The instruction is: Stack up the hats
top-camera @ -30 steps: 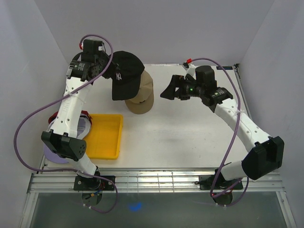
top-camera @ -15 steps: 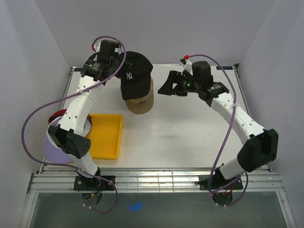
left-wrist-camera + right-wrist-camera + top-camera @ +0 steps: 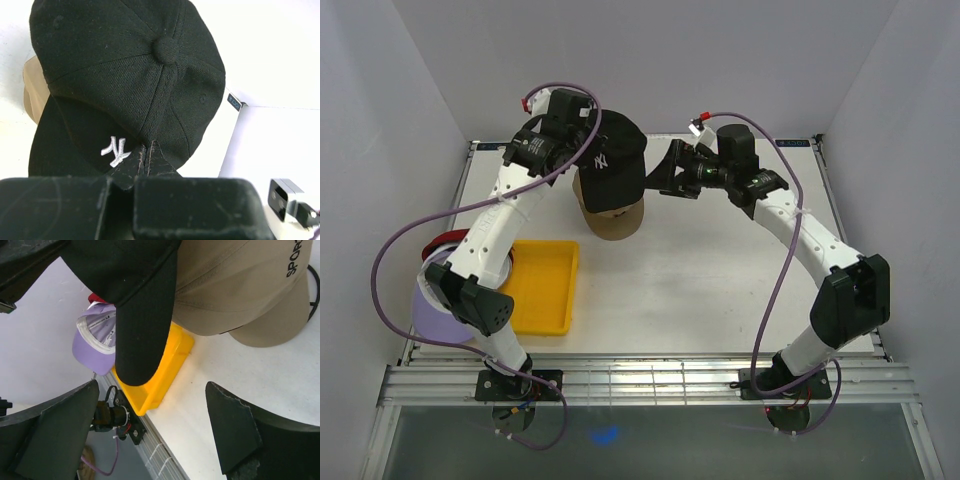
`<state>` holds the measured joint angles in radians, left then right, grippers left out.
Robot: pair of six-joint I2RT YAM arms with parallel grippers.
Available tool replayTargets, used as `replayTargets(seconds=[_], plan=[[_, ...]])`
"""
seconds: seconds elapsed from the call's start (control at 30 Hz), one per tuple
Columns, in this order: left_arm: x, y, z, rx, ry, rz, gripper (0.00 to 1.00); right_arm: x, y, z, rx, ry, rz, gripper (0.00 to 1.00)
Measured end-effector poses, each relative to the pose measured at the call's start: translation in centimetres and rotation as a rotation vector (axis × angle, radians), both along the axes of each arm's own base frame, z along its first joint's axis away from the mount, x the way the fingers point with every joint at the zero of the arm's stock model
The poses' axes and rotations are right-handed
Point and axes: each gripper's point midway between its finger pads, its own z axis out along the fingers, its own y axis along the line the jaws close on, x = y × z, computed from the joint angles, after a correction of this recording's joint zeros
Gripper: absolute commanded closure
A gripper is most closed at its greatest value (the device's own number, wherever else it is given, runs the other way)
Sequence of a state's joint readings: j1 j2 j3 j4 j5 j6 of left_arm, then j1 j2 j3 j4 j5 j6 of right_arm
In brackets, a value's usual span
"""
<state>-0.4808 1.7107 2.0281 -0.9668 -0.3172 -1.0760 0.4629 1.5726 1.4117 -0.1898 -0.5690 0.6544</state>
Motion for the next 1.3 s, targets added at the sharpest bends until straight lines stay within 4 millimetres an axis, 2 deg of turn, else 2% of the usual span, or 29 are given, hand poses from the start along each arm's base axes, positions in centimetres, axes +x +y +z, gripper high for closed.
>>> replayTargets(seconds=[0.33,0.5,0.87,1.3], plan=[[-0.5,-0.2,-0.9,0.029,0.02,0.019,1.0,0.1,1.5,0.4,0.129,0.048,0.031,0.09],[-0.8,-0.2,-1.9,0.049,0.041,0.025,1.0,0.2,1.9,-0.8,0.157,0.093,0.039,0.1],[-1.0,-0.7,-2.0,0.055,0.037,0.035,1.0,0.0,2.4,-2.5,0.201,0.158,0.044,0.13],[-1.3,-0.8,-2.2,0.063,0.04,0.046,1.0,-1.1,3.8,-4.7,0.278,0.23,0.054,0.19]])
